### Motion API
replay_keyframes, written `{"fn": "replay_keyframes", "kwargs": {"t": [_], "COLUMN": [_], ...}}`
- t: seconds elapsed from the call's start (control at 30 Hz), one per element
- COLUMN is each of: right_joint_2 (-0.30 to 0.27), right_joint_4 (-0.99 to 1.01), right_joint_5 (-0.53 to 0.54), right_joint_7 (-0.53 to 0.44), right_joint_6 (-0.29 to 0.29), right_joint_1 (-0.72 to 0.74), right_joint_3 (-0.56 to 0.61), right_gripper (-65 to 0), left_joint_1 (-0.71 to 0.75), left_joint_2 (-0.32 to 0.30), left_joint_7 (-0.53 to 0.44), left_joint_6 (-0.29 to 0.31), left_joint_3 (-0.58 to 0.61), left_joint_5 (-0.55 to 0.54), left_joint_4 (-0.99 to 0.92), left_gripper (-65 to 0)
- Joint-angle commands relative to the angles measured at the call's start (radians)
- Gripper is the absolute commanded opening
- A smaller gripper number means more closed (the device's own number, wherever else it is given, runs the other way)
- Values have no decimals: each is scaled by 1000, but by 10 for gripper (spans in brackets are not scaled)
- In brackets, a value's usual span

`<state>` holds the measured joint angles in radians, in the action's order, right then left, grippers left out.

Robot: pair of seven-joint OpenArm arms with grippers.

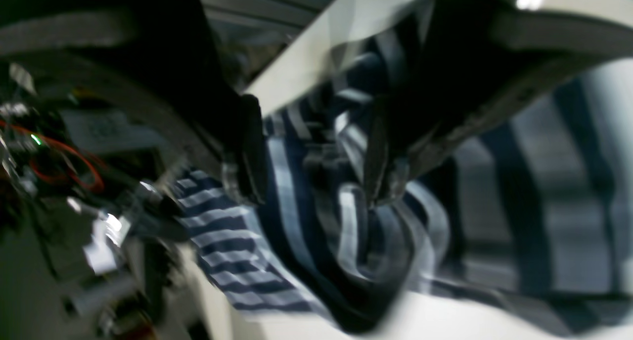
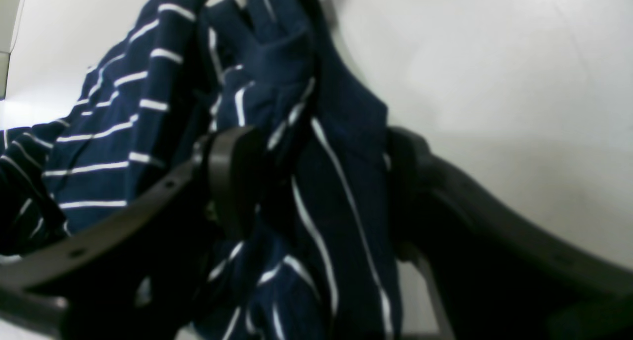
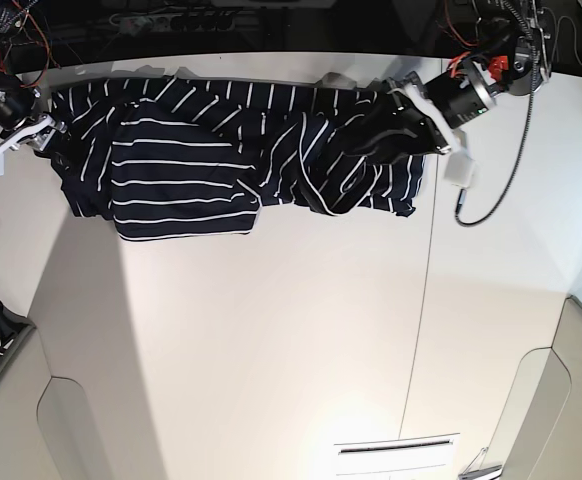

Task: Fold the T-shirt properly
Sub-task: 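Push the folded end further inward with the left gripper, then release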

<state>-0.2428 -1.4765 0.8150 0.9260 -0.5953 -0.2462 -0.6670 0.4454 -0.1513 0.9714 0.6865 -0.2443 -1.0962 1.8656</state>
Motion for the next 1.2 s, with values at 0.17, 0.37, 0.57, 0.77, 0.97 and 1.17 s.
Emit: {"fn": "replay_keyframes", "kwargs": {"t": [0.17, 0.37, 0.57, 0.77, 0.97, 1.17], "right_joint_2": [-15, -15, -15, -16, -15, -14], "right_joint_4": [-12, -12, -12, -12, -12, -12], "right_joint_5": [23, 23, 23, 23, 18, 42], "right_joint_7": [-5, -6, -6, -6, -5, 53], "right_joint_6": [-4, -4, -4, -3, -4, -5], "right_joint_1": [7, 7, 7, 7, 10, 10], "right_joint_3": [-5, -5, -5, -15, -16, 23], "right_gripper": [-272, -272, -272, -272, -272, -272], "left_joint_1": [-11, -65, -113, -140, -141, -140], "left_joint_2": [8, 7, 7, -18, -102, -104], "left_joint_7": [-64, -62, -23, 136, 133, 132], "left_joint_6": [12, 12, 12, 12, 12, 12], "left_joint_3": [222, 406, 481, 463, 397, 236], "left_joint_5": [66, 78, 82, -25, -30, -24], "left_joint_4": [16, 16, 29, 154, 243, 241], "left_gripper": [-304, -304, -304, -304, -304, -304]}}
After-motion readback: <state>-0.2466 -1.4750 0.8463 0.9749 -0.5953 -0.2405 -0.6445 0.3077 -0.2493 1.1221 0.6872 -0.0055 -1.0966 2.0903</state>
